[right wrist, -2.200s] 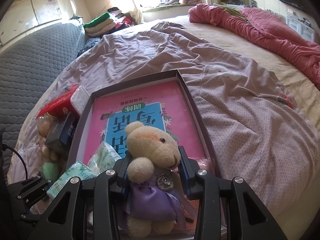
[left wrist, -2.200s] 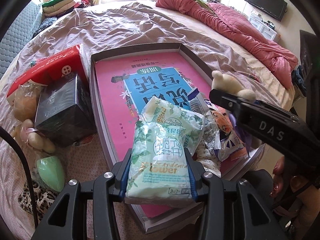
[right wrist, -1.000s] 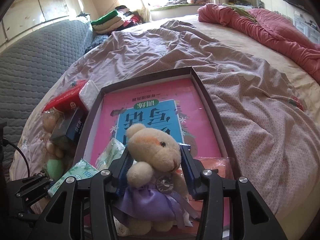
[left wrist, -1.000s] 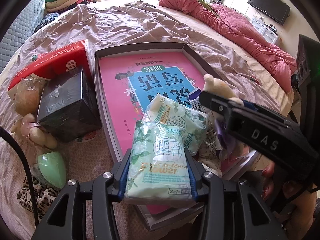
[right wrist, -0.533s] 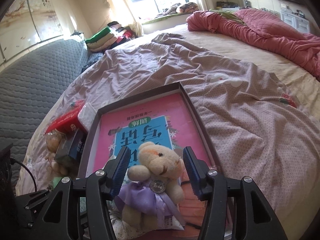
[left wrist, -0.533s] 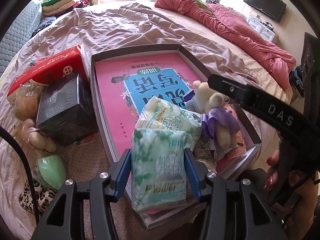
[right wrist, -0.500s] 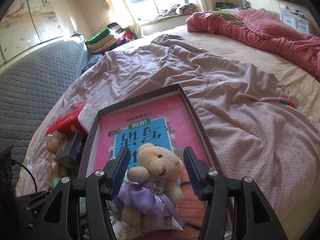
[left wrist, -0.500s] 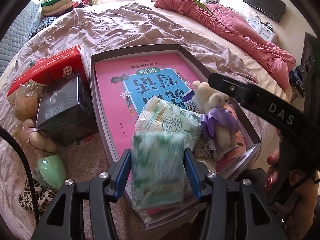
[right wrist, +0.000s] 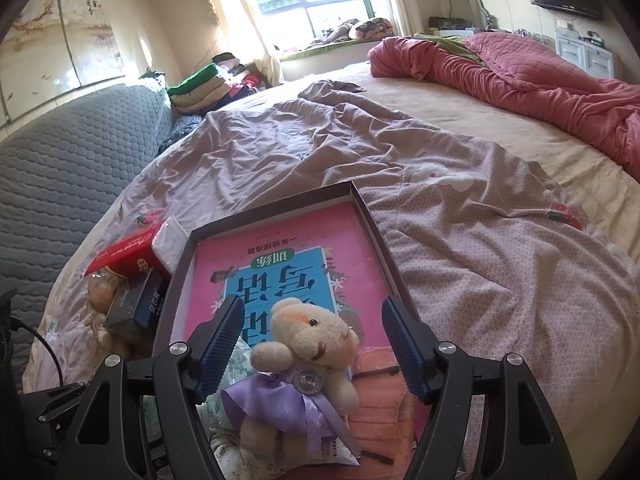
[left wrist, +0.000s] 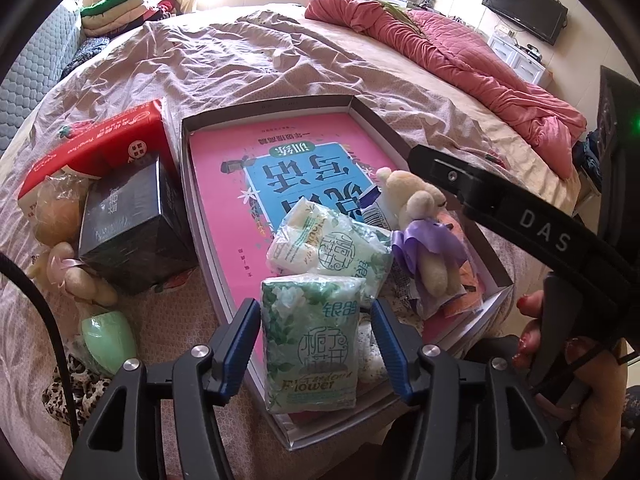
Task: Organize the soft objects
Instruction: 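Open left tool releasing tissue pack in tray while right tool releases teddy bear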
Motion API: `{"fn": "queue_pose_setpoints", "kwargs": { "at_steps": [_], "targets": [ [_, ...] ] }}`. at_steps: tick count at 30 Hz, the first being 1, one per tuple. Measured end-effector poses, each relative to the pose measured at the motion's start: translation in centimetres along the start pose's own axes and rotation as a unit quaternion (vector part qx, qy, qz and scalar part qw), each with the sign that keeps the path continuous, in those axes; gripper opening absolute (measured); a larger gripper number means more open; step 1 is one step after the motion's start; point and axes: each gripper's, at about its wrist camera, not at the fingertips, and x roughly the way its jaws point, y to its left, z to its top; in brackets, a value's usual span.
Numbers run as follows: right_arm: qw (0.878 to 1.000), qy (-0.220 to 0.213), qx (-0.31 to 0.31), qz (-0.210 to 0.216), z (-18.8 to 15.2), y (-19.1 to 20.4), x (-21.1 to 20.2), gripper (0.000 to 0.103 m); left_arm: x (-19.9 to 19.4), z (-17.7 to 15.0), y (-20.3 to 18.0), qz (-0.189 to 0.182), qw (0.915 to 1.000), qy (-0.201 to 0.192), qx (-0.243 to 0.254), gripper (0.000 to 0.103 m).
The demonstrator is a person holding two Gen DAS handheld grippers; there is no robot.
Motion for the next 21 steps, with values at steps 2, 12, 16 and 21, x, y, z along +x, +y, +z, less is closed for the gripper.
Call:
{"fn": "queue_pose_setpoints", "kwargs": {
  "at_steps": [2,12,16,21],
  "targets": [
    [1.0,-0.001,-0.003,-0.002,0.0,0.1,0.0,0.074,-0.4,-0.1,0.0,0.001,1.0,-0.005,-0.001,0.058],
    [1.0,-0.02,-0.013,-0.008,0.1,0.7,-0.8,0.076,-2.3,0.0,0.5,0.0,0.9998,-0.02,-0.008,0.064],
    [0.999,-0.031,-0.014,-0.007,0.2,0.8,-1.4,0.077,-3.2,0.0,0.8,0.0,0.9996,-0.027,-0.011,0.065],
    [0.998,-0.05,-0.023,-0.008,0.4,1.6,-2.6,0.078,-4.3,-0.3,1.5,0.013,0.9991,-0.037,-0.019,0.066]
  ]
}}
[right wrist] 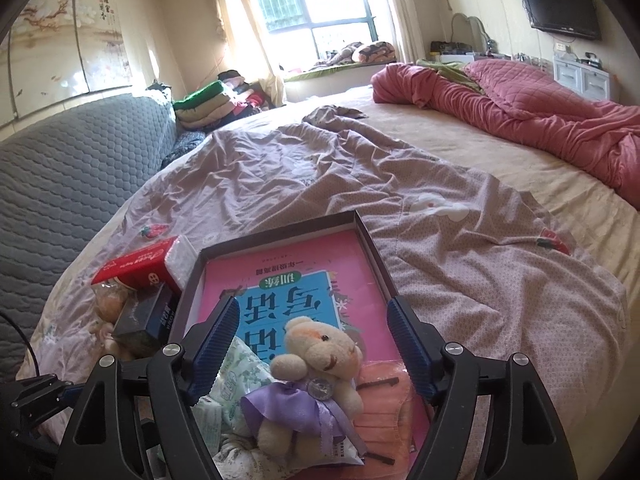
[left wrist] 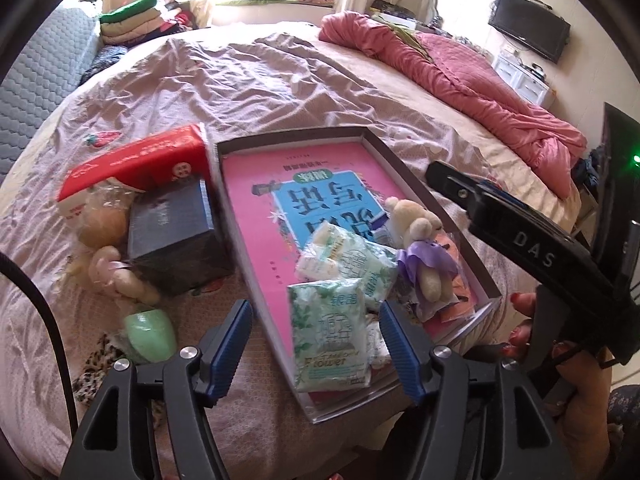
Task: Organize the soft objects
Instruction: 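Open left tool releasing tissue pack in tray while right tool releases teddy bear, then move both open tools from the tray toward the pile beside the black box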
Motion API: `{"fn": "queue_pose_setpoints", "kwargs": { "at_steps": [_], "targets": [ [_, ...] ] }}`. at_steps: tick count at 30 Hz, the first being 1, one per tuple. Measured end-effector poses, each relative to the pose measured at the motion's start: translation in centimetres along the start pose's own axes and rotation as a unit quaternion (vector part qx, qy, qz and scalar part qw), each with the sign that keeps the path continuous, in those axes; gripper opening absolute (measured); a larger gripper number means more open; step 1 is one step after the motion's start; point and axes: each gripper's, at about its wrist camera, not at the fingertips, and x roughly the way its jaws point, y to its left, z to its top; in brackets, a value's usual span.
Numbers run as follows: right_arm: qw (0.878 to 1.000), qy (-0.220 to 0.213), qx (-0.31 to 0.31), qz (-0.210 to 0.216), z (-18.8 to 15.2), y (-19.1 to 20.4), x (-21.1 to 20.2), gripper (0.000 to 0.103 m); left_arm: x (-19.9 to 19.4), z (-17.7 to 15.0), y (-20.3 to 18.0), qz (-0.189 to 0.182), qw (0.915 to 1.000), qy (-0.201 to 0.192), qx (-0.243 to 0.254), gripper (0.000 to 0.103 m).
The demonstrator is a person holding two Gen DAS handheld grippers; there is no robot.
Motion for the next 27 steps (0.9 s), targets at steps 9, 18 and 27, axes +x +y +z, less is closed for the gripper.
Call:
{"fn": "queue_pose_setpoints", "kwargs": {
  "at_steps": [9,18,27],
  "targets": [
    [0.999,-0.022,-0.029,0.026,0.9,4.0,-2.4,0.08,-2.6,0.0,3.0,0.014,0.9994,-0.023,-0.021,0.068],
    [0.996,-0.016,-0.05,0.068,1.1,8.2,-3.2,0.081,-5.1,-0.2,7.8,0.039,0.9966,-0.045,-0.057,0.068],
    [0.993,0.001,-0.086,0.085,0.1,12.1,-3.1,0.081,-6.2,-0.9,13.5,0.067,0.9914,-0.054,-0.099,0.068]
  ]
}}
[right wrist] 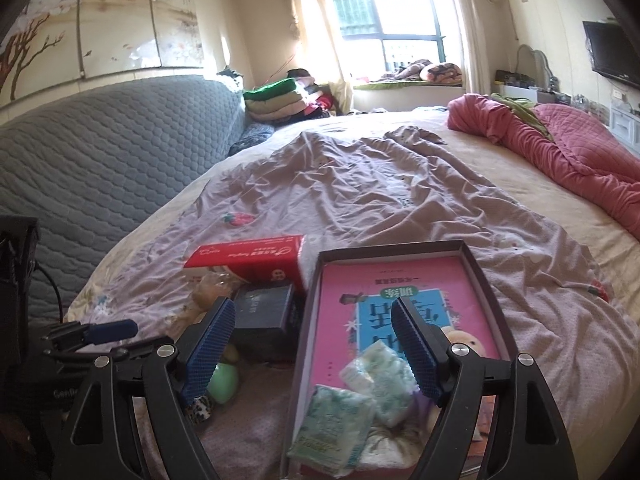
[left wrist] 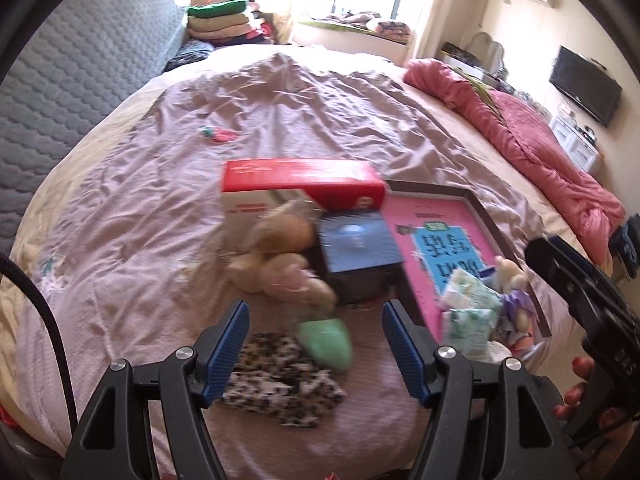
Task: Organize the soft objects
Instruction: 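Move both open tools from the tray toward the pile beside the black box, then grasp white plush bunny keychain with left tool while right tool grasps bagged green sponge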
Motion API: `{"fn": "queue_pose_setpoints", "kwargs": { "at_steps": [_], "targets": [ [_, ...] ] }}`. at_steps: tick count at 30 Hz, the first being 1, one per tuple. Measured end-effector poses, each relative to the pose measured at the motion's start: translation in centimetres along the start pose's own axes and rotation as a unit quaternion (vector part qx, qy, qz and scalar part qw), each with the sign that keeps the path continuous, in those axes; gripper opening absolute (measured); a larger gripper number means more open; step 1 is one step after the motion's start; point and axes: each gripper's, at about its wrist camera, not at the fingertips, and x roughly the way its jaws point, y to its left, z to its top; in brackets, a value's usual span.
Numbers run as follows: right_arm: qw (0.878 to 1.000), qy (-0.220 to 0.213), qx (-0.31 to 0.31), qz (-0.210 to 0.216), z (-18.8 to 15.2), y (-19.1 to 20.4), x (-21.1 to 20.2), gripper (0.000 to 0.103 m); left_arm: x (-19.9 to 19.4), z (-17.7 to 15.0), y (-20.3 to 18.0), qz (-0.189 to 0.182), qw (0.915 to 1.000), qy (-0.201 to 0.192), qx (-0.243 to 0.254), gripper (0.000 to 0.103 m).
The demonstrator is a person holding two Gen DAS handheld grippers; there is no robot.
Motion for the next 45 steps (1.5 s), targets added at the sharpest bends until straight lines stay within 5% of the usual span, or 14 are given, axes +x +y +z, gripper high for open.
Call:
{"fn": "queue_pose_setpoints", "kwargs": {
  "at_steps": [13,24,37,45],
  "targets": [
    [0.997,0.045,-0.054,0.021,-1.6,5.1,2.9,0.082,1.6,-0.1,7.1,-0.008,0.9965,0.007,-0.083,0.069],
    [0.99,0.113,-0.074,0.035,-4.2,8.0,6.9,0.082,5.4,0.2,9.1,-0.046,0.992,0.027,-0.115,0.069],
    [0.987,0.142,-0.076,0.027,-5.5,8.7,9.9,0.082,8.9,0.9,10.7,-0.105,0.9838,0.036,-0.14,0.069],
    [0.984,0.165,-0.07,0.016,-6.0,8.7,11.9,0.082,10.9,1.1,11.4,-0.132,0.9771,0.054,-0.157,0.058]
  ]
}}
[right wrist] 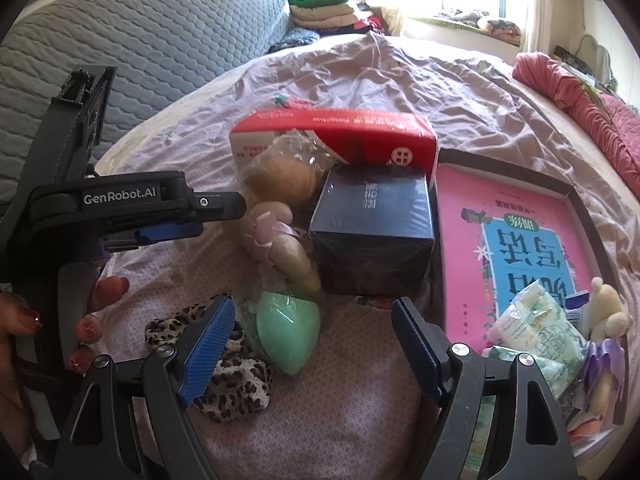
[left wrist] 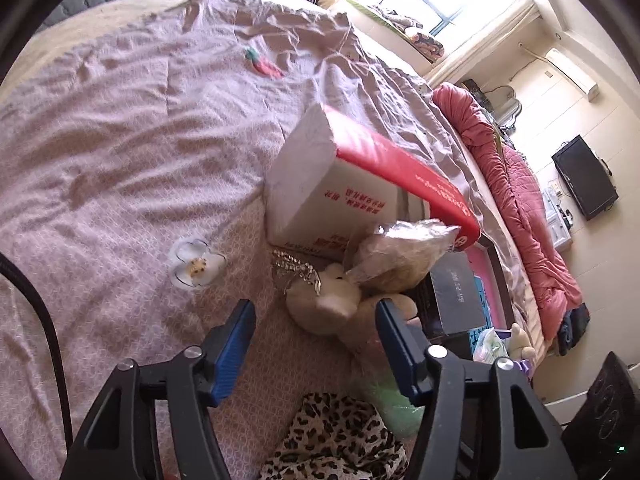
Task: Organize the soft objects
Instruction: 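Grasp white plush bunny keychain with left tool while right tool grasps bagged green sponge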
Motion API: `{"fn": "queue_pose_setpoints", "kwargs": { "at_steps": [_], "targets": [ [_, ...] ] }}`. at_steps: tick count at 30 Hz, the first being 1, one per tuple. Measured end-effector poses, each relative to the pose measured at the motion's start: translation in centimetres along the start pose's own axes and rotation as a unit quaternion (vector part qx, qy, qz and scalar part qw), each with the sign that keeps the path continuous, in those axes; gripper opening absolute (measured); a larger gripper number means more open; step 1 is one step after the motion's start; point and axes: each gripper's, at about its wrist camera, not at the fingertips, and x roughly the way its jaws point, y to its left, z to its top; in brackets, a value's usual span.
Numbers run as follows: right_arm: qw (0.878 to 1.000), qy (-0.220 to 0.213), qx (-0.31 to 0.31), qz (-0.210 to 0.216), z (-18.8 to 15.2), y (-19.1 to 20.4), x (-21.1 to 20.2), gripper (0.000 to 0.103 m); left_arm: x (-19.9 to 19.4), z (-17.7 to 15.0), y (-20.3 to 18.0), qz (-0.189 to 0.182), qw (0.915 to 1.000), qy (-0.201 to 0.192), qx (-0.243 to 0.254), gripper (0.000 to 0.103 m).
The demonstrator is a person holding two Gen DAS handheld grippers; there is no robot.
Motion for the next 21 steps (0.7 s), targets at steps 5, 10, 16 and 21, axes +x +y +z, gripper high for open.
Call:
{"fn": "queue_pose_setpoints", "kwargs": {
  "at_steps": [5,10,16,21],
  "targets": [
    [1.0,0.019,0.014,0.006,0.2,0.0,1.4,0.082,0.7,0.2,0.3,-0.015,0.9998,0.006,-0.01,0.058],
    [0.999,0.033,0.012,0.01,0.3,0.4,2.7,0.082,1.3,0.4,0.5,-0.025,0.9995,0.015,-0.014,0.054],
    [0.999,0.045,0.016,0.013,0.0,0.1,3.7,0.08,1.9,0.5,0.8,-0.049,0.9981,0.027,-0.024,0.046],
    [0.999,0.04,0.021,0.013,0.0,-0.4,3.6,0.072,2.0,0.6,1.1,-0.056,0.9977,0.026,-0.026,0.039]
  ]
}}
